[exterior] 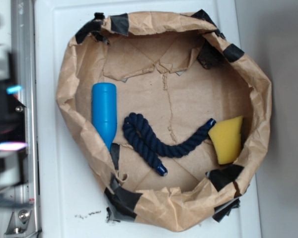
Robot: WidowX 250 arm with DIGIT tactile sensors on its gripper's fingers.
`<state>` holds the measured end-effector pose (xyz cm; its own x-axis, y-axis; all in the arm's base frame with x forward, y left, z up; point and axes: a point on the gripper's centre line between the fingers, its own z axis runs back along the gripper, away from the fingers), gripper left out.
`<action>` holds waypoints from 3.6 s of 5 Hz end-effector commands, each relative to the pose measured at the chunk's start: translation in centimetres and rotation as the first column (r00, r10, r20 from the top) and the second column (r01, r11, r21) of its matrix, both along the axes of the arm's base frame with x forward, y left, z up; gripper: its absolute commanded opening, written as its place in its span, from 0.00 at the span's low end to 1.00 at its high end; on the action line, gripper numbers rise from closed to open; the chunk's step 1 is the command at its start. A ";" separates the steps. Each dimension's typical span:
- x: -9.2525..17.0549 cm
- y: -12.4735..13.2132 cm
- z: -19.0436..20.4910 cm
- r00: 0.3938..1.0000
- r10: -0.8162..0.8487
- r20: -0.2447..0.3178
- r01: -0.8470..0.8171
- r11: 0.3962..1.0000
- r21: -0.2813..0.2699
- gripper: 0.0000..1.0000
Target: Grab the rock.
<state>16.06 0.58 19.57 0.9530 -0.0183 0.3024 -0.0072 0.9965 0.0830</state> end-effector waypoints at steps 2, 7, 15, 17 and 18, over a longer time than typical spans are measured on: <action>9.3 3.7 -6.4 0.998 0.001 0.062 0.002 0.999 -0.047 1.00; 16.0 6.9 -11.6 0.999 0.015 0.049 -0.013 1.000 -0.026 1.00; 18.2 7.8 -15.0 0.992 -0.039 0.120 0.020 0.987 0.158 0.68; 17.3 8.2 -15.3 0.997 -0.004 0.083 -0.010 0.987 0.160 0.00; 16.8 8.2 -15.1 0.998 0.016 0.068 -0.027 0.984 0.173 0.00</action>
<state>32.66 9.15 3.95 0.9375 -0.0555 0.3435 -0.0347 0.9674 0.2510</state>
